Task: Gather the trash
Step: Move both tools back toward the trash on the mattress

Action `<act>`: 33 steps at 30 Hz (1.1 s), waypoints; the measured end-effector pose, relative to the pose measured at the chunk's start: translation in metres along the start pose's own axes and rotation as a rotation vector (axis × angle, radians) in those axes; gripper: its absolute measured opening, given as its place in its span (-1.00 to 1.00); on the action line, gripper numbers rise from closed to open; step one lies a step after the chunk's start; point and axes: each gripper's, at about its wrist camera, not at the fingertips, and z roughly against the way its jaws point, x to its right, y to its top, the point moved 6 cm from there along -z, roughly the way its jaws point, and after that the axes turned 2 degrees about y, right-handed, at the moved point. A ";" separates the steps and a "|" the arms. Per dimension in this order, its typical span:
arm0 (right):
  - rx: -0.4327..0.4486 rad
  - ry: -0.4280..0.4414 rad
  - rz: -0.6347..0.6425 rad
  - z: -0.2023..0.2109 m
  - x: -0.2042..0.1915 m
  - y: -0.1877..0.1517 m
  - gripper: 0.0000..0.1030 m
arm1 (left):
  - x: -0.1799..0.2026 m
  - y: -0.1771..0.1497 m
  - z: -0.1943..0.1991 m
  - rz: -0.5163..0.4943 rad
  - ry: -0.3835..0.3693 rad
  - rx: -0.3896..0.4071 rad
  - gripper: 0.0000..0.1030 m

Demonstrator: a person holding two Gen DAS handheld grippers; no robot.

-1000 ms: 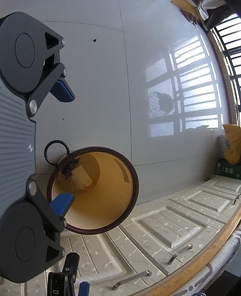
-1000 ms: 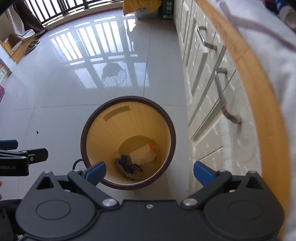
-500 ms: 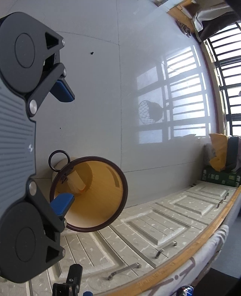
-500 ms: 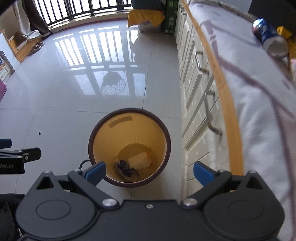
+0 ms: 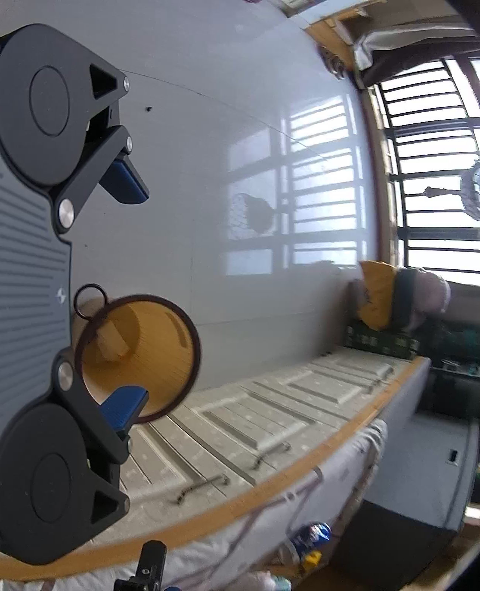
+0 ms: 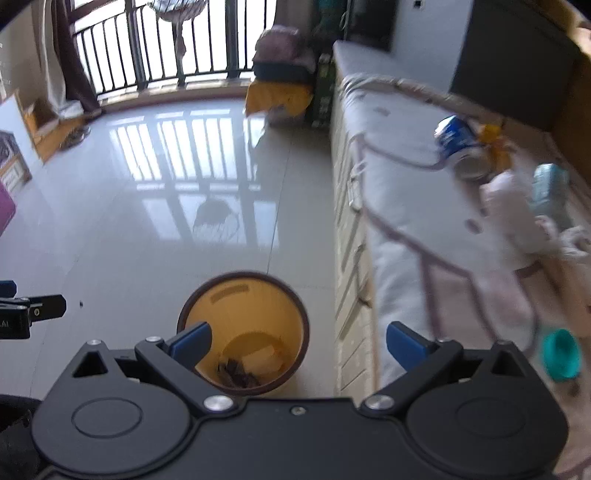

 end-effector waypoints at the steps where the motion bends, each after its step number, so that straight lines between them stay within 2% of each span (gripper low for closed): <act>1: 0.015 -0.005 -0.008 0.007 0.004 0.000 0.98 | 0.003 0.001 0.006 -0.004 -0.006 0.014 1.00; 9: 0.144 -0.066 -0.046 0.067 0.047 0.005 0.98 | 0.032 0.013 0.047 -0.032 -0.064 0.112 1.00; 19: 0.242 -0.123 -0.116 0.123 0.097 0.002 1.00 | 0.088 0.029 0.090 -0.091 -0.151 0.231 1.00; 28: 0.290 -0.202 -0.171 0.154 0.156 -0.017 1.00 | 0.176 0.041 0.115 -0.188 -0.299 0.320 1.00; 33: 0.303 -0.256 -0.228 0.165 0.198 -0.032 1.00 | 0.227 0.041 0.117 -0.259 -0.371 0.342 1.00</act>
